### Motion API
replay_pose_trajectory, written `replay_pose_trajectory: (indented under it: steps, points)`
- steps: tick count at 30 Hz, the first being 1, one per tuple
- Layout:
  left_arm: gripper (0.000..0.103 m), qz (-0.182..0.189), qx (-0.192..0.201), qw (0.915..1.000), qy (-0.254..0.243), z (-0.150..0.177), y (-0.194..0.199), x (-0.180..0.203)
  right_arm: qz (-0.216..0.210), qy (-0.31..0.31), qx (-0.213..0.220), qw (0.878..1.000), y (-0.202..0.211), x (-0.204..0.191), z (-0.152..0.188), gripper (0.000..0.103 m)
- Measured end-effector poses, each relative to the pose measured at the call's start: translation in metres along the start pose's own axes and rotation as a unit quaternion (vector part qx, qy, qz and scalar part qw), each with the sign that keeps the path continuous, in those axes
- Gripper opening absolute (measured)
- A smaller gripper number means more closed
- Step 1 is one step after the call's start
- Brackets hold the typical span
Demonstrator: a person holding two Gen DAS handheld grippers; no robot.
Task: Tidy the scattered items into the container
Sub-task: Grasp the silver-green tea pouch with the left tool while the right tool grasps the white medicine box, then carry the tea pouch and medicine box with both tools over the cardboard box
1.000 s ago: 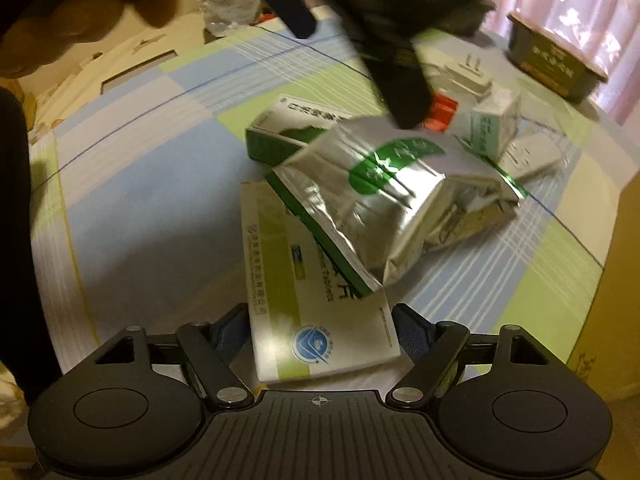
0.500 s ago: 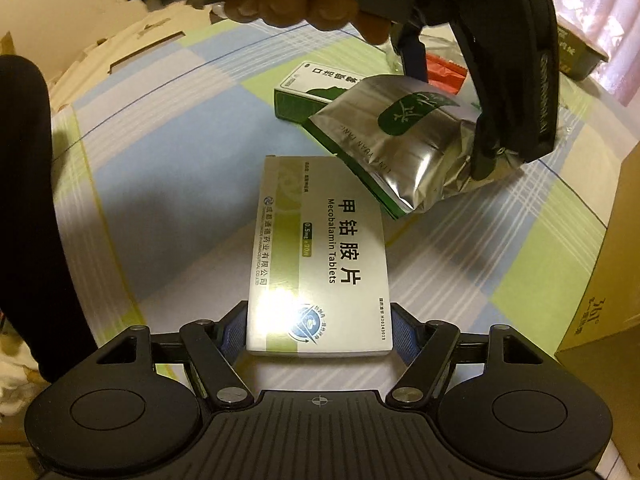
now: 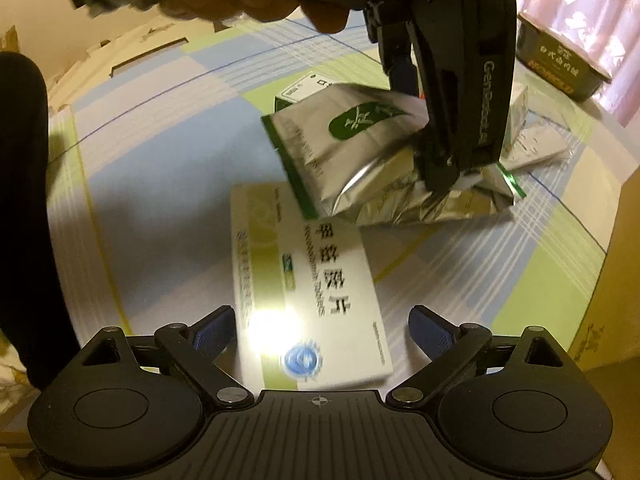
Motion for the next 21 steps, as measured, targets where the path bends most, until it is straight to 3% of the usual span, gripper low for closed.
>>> replay_pose_trajectory:
  steps: [2,4,5,10,16,21]
  points:
    - [0.047,0.003,0.002,1.0,0.001,0.002,0.001,-0.002,-0.008,0.007,-0.003,1.0,-0.004,-0.003,0.001,0.098]
    - [0.047,0.004,0.003,1.0,0.0,0.001,-0.001,-0.002,-0.021,0.002,-0.005,1.0,-0.006,-0.01,0.0,0.086]
    - [0.047,0.005,0.002,1.0,0.0,0.0,-0.001,-0.003,-0.029,-0.004,-0.01,1.0,-0.006,-0.01,0.0,0.074]
    - [0.048,0.006,0.0,1.0,-0.003,0.001,0.002,-0.004,-0.02,-0.028,-0.046,0.998,0.003,-0.008,0.01,0.074]
    - [0.048,0.001,0.001,0.9994,-0.035,0.013,0.009,0.003,0.052,-0.118,-0.071,0.989,0.024,0.021,0.034,0.074]
    - [0.053,-0.01,-0.003,0.9985,-0.053,0.017,0.009,0.009,0.052,-0.139,-0.067,0.987,0.023,0.027,0.035,0.074]
Point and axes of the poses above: each gripper's, at about its wrist camera, not at the fingertips, and y roughly against the way its jaws point, x to its right, z to its underside, the point moved 1 cm from there along -y, roughly the way its jaws point, and after that the axes turned 4 degrees about -y, right-handed, at the moved point
